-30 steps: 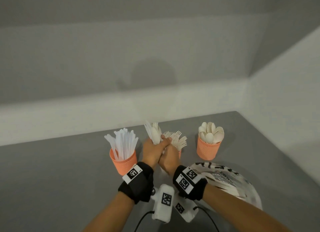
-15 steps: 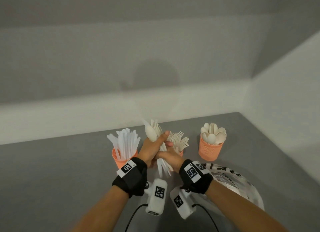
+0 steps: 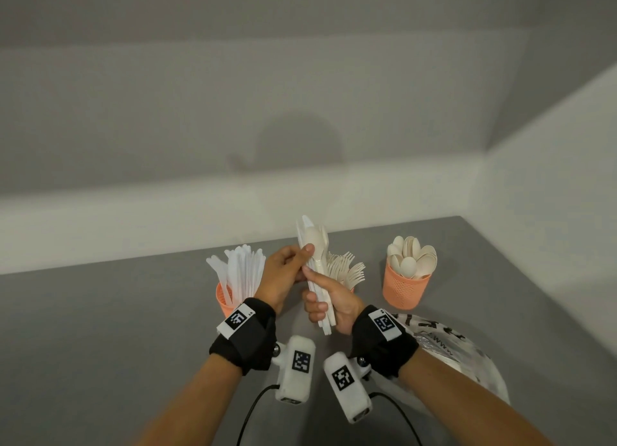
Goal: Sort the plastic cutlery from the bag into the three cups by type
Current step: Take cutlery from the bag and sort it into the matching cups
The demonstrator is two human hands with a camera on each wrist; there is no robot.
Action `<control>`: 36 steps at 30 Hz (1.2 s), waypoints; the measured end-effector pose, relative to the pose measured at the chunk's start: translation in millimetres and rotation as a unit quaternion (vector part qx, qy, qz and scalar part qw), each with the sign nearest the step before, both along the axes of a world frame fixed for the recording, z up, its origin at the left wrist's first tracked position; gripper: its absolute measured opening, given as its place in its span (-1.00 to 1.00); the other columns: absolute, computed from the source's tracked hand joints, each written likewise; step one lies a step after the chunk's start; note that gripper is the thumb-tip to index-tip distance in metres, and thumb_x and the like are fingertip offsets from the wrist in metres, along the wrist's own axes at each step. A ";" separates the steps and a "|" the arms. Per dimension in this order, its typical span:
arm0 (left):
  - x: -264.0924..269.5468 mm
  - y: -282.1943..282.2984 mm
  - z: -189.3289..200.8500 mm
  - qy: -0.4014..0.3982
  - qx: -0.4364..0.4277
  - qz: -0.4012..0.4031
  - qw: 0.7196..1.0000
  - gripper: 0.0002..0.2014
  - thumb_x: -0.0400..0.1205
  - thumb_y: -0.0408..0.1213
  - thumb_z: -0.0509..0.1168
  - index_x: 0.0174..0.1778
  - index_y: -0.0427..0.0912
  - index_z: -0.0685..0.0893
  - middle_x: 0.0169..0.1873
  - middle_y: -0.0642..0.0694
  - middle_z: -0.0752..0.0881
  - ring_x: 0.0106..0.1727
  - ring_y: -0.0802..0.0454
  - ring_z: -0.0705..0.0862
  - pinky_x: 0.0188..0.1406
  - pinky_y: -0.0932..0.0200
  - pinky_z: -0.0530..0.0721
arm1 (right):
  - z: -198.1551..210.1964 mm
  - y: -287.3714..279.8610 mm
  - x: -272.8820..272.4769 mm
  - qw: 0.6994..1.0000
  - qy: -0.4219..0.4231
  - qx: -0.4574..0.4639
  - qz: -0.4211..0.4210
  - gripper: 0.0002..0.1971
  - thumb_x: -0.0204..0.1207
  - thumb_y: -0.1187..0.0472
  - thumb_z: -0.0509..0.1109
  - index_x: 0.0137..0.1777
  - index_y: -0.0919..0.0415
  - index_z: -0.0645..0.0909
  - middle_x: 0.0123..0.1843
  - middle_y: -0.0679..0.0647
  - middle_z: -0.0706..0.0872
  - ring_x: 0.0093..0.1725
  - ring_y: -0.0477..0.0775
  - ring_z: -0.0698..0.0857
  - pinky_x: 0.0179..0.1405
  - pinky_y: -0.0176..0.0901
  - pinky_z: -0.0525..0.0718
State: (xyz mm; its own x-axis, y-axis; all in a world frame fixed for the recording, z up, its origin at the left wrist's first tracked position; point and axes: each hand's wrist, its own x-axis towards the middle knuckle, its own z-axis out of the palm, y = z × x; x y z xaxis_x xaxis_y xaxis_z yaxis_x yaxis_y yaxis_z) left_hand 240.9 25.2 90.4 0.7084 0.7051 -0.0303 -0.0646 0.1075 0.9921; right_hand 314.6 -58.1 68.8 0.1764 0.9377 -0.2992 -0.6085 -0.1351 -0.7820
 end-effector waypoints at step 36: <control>4.0 6.6 -19.7 0.081 0.036 0.108 0.990 -0.65 0.75 -0.11 0.00 0.02 -0.26 0.60 -0.16 -0.21 0.75 -0.07 -0.17 0.75 -0.07 -0.03 0.73 | -7.7 -5.2 -3.9 0.984 -0.172 -0.013 -0.051 -0.87 0.58 0.08 0.33 -0.04 0.12 0.61 -0.39 0.07 0.80 -0.48 0.01 0.75 -0.48 -0.21 0.74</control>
State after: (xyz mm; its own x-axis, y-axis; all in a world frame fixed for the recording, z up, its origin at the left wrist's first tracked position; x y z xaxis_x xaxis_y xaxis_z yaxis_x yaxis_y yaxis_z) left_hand 244.8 31.8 70.7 0.5303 0.8446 -0.0743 0.0816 0.0364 0.9960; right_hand 310.7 -63.3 61.1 0.3645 0.9024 -0.2297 -0.3208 -0.1099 -0.9408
